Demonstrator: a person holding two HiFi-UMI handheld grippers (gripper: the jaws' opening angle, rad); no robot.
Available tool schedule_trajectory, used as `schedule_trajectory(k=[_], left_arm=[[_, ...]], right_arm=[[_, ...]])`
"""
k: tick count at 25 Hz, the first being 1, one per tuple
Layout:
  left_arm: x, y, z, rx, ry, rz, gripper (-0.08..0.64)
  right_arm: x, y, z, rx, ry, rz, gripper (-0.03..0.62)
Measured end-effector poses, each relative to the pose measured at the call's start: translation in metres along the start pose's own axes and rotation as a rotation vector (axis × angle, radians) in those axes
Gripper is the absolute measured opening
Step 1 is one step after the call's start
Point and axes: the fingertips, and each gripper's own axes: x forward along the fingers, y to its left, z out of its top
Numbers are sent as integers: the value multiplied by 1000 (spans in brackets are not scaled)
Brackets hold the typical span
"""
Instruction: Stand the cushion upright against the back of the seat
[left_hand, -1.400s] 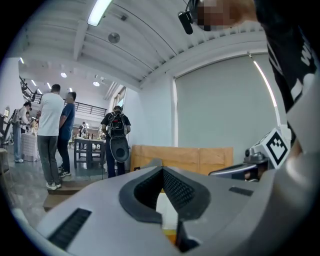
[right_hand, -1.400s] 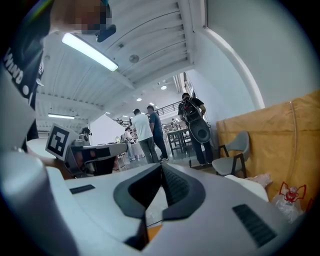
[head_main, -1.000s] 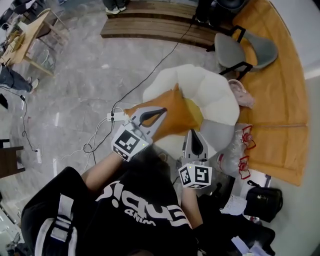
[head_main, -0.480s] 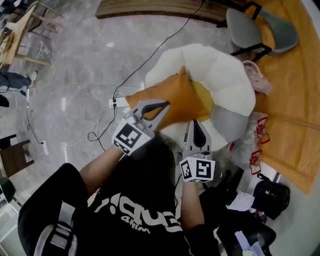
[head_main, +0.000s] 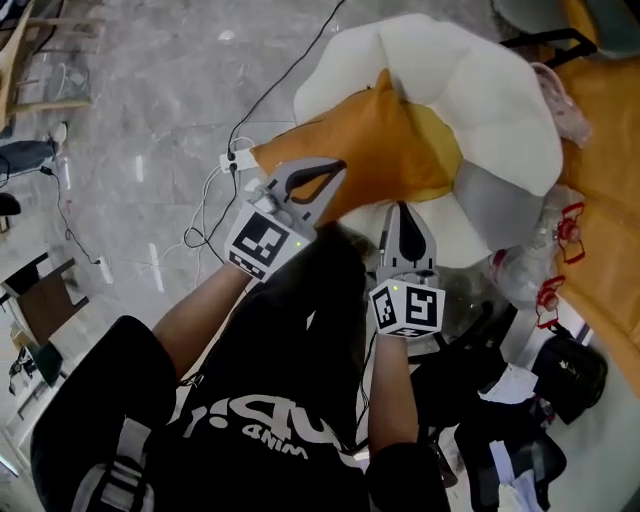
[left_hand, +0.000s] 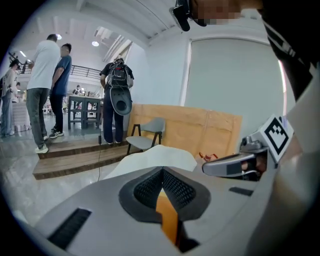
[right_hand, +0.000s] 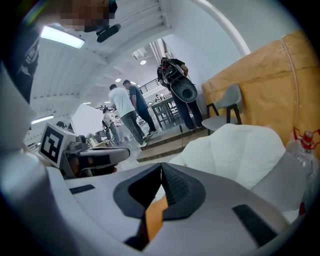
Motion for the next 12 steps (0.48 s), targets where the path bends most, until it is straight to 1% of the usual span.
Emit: schedule_trajectory(k=[4,7,8,9,10,12], left_arm=[[29,11,-49,-7,54,5,9],[52,20,-91,-31,119,-8,9],[60,23,-106,-40,146,-17,26],[67,26,-121,-47,174,-28,73],[74,28,-135,-52,201,-38,106],[85,34,-162,-55,247,-45,135]], right_arm=[[28,-16,-49,23,54,-7,21],[49,-29,-89,54,110,-13,21],[57,-33,-103,65,135,-14,27],[64,-38,-118,77,163,-17,61],[71,-44,-133,88,193,-23,119],[81,-55,-163,118,248,-43,200]])
